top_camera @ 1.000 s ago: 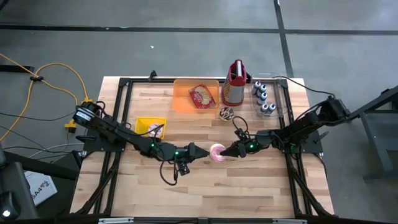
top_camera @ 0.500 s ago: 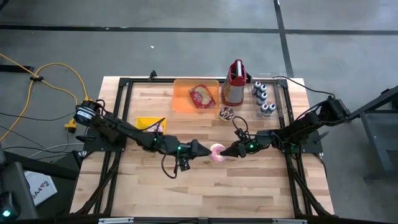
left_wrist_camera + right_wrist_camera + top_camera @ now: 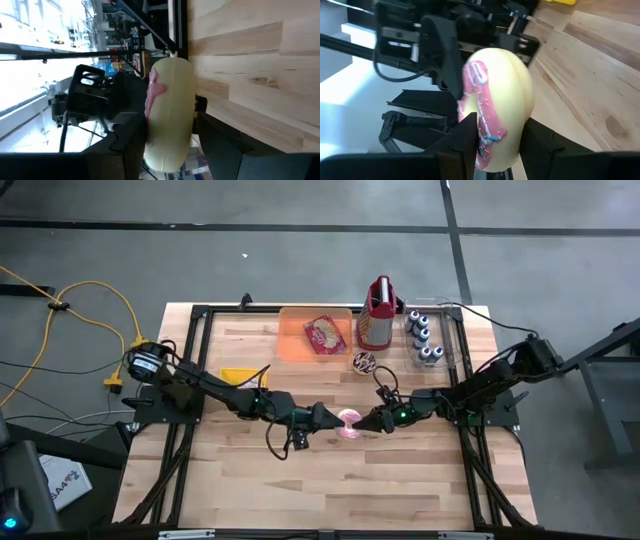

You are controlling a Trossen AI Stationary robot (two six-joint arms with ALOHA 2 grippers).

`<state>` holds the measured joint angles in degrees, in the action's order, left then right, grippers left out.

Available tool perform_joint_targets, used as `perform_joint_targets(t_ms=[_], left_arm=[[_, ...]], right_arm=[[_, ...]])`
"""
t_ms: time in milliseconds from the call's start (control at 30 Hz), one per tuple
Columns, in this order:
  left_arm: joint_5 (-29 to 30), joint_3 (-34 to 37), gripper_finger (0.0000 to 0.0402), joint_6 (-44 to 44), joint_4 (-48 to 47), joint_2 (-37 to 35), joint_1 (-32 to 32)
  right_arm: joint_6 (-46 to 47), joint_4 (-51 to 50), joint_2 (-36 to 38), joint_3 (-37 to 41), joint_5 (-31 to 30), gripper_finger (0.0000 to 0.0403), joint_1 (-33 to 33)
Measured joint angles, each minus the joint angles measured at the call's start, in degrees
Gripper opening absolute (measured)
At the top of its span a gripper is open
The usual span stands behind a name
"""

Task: Pick & Place Food Item
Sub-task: Put the pink donut into the yellow bin

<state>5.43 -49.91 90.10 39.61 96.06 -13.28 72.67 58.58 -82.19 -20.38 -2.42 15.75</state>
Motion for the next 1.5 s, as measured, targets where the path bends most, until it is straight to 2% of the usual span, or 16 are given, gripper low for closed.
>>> perform_joint_targets(t_ms=[300, 600, 1000, 1500], left_arm=[[0.9, 0.0, 0.0167, -0.1, 6.0, 1.7, -0.3], [0.9, 0.0, 0.0166, -0.1, 5.8, 1.7, -1.6], [2.4, 0.0, 0.0089, -0.1, 5.8, 1.7, -1.9], [2.9, 0.0, 0.0084, -0.1, 5.9, 1.7, -2.7]], right_arm=[[-0.9, -3.0, 0.0, -1.0, 1.0, 0.0114, -0.2], [-0.9, -3.0, 0.0, -1.0, 1.3, 0.0114, -0.2], [-2.0, -3.1, 0.0, -1.0, 1.1, 0.0114, -0.2], [-2.2, -3.0, 0.0, -1.0, 3.3, 0.0114, -0.2]])
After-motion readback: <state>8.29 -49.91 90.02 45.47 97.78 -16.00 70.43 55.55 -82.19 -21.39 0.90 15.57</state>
